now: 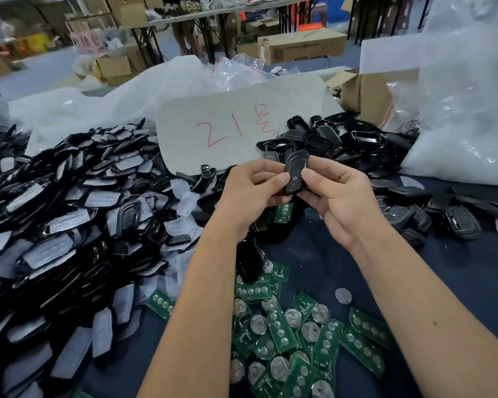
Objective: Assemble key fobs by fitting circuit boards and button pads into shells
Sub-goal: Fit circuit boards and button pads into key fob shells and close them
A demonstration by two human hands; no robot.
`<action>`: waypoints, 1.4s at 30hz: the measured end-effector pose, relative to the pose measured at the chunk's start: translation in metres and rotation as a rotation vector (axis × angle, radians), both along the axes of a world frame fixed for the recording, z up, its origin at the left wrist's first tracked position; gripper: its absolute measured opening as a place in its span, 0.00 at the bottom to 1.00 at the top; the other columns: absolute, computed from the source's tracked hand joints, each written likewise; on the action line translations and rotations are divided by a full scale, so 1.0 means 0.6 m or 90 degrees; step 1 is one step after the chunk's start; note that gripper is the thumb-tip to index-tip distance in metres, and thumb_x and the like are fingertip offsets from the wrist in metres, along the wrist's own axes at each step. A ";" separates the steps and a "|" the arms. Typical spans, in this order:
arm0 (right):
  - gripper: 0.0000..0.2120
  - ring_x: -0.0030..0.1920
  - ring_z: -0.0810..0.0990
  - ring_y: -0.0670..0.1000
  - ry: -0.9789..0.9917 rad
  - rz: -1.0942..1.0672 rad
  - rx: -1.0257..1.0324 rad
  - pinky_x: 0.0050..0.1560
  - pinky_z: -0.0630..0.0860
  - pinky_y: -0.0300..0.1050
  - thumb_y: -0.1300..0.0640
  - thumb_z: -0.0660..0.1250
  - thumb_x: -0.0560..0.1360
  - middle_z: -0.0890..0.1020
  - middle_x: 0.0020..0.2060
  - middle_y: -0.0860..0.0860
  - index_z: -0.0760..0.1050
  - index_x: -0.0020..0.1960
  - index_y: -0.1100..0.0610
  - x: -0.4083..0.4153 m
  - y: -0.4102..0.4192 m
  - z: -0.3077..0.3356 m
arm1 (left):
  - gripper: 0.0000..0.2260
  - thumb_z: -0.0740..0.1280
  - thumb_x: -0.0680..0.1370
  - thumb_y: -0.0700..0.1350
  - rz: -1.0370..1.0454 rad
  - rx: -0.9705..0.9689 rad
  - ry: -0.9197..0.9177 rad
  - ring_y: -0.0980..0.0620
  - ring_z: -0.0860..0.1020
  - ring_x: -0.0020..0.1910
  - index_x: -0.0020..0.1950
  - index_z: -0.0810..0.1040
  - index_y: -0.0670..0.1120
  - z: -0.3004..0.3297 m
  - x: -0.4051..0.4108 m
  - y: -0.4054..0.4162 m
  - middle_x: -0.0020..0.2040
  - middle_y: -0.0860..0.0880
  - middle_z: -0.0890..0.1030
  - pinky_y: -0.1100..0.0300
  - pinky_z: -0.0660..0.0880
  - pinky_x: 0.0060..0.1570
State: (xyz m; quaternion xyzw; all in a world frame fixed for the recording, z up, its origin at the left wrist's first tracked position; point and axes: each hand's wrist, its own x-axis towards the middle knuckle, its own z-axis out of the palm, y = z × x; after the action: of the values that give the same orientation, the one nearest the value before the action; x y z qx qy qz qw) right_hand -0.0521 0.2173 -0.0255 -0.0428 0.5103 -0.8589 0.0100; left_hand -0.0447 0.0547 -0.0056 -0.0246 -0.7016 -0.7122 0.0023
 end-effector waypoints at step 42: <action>0.05 0.60 0.85 0.58 -0.076 -0.126 -0.122 0.59 0.83 0.48 0.62 0.68 0.82 0.87 0.51 0.56 0.81 0.57 0.59 -0.003 -0.008 0.000 | 0.13 0.82 0.69 0.49 0.017 -0.653 0.013 0.50 0.79 0.42 0.47 0.81 0.50 0.015 -0.003 0.019 0.40 0.52 0.80 0.58 0.74 0.40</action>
State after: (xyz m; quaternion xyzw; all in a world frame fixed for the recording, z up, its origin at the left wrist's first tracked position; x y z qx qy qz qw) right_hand -0.0540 0.2124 -0.0257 0.0581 0.4265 -0.9013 -0.0484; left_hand -0.0466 0.0660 0.0033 -0.0208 -0.9609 -0.2761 0.0057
